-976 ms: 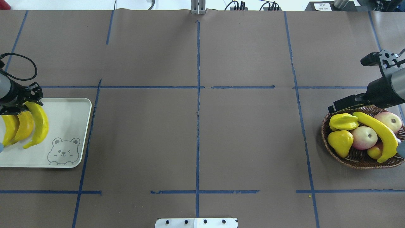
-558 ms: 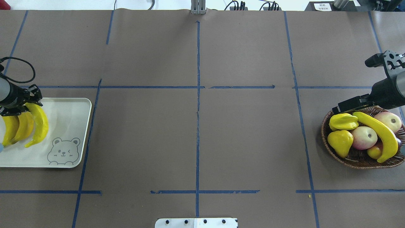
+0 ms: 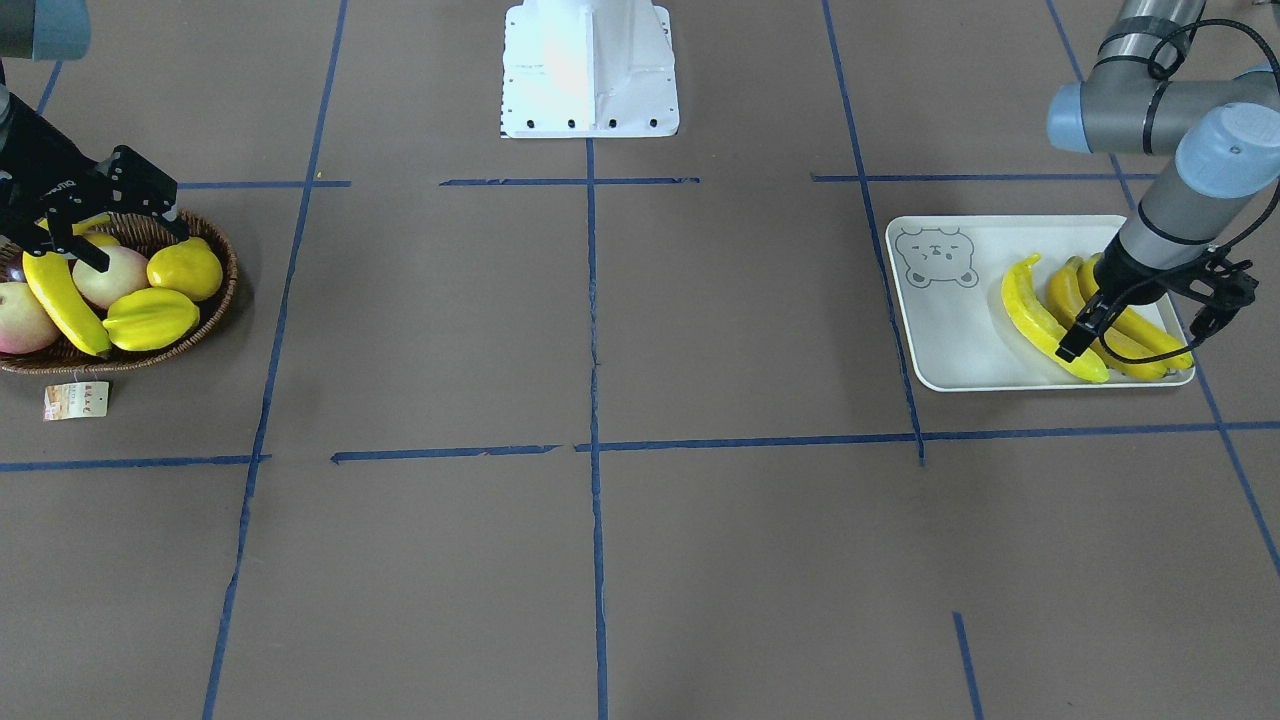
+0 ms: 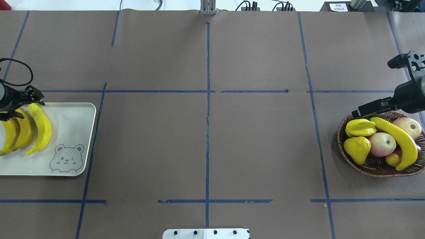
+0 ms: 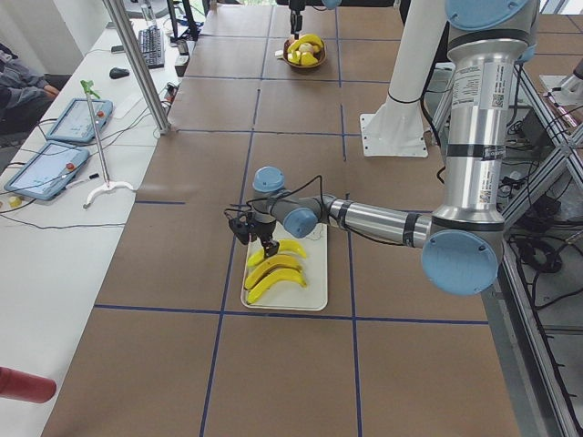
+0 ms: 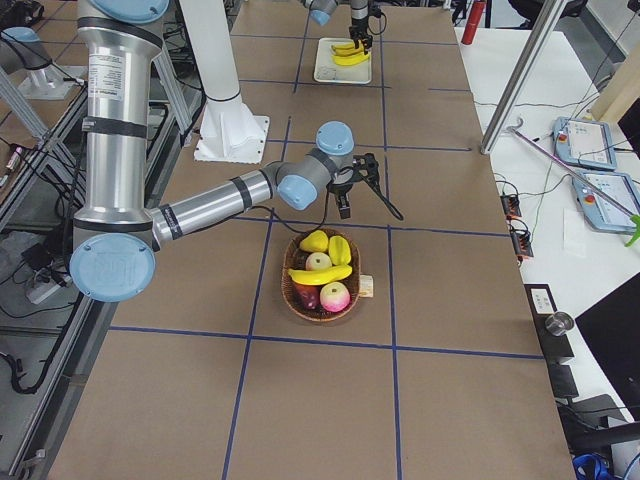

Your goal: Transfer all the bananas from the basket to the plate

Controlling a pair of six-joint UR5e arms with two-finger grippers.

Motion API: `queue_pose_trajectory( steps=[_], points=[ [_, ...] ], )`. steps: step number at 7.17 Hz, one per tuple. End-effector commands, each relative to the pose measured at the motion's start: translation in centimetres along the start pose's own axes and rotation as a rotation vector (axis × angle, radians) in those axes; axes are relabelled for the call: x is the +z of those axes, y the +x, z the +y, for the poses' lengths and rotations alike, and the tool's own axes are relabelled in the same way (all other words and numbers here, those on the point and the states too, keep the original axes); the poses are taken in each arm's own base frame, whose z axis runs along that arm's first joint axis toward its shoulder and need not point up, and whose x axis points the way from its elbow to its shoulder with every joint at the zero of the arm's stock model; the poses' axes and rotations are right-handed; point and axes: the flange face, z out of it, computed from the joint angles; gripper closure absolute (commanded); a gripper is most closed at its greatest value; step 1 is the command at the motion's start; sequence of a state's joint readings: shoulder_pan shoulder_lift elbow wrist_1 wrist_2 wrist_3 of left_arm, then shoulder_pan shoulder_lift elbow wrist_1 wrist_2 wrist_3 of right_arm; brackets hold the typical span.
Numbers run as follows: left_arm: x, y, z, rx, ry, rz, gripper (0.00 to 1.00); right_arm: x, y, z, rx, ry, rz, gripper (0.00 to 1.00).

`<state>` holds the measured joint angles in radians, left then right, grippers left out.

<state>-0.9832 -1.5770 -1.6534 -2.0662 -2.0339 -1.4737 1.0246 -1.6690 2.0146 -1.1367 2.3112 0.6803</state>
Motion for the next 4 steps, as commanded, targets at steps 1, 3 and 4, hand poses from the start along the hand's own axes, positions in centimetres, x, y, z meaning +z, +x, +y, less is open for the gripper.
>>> queue_pose_trajectory(
  steps=[1,3,4],
  points=[
    [-3.4,0.8,-0.4,0.044,-0.075,0.072,0.00,-1.0,4.6,2.5,-0.075,-0.013,0.049,0.00],
    [-5.8,2.3,0.8,0.070,-0.073,0.116,0.00,-1.6,9.5,7.0,-0.132,-0.046,0.099,0.00],
    [-6.2,2.6,1.0,0.066,-0.074,0.124,0.00,-1.5,11.8,10.2,-0.140,-0.029,0.092,0.00]
  ],
)
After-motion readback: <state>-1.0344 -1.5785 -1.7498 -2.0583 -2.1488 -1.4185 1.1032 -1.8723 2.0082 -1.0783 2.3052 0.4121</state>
